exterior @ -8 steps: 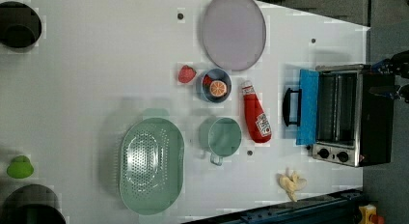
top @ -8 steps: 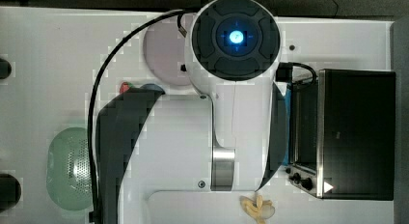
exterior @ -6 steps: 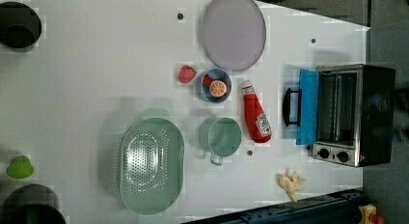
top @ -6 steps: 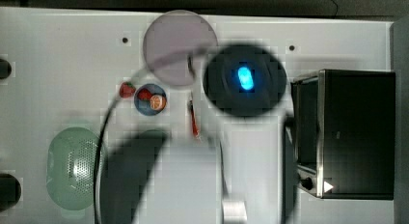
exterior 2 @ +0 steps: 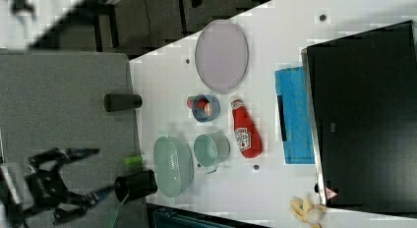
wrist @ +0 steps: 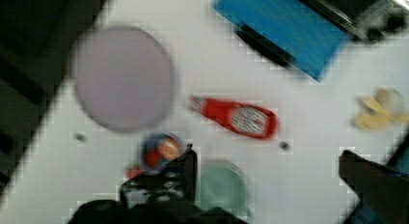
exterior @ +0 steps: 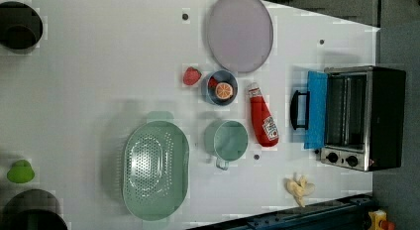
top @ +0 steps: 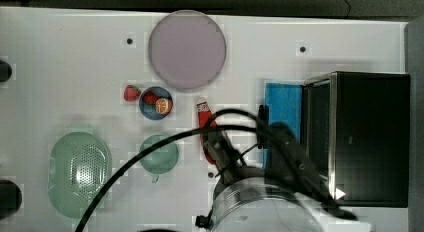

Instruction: Pick Ketchup from the table and place in oven.

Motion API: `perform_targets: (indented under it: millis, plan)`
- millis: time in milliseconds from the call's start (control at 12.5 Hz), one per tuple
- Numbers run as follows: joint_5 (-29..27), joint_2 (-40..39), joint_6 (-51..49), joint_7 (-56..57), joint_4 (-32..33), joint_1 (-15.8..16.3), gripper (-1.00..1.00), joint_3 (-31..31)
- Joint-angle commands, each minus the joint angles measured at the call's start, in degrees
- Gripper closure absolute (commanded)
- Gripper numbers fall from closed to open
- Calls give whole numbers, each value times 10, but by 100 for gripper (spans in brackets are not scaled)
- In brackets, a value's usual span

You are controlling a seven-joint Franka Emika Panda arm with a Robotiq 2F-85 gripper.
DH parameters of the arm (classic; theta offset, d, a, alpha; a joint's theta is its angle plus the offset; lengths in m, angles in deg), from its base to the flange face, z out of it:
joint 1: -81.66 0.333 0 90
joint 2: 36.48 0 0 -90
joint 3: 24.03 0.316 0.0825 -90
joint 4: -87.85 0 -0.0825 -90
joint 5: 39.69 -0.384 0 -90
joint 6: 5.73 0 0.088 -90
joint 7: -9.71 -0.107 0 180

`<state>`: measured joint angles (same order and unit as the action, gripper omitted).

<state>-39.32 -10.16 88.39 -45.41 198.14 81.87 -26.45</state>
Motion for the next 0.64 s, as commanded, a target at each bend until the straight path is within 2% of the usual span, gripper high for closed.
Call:
perform_targets:
  millis: [80, 640]
  plan:
    - [-2, -105, 17, 38, 50, -8, -100, 15]
    - [-2, -265, 151, 452, 100, -7, -100, 22]
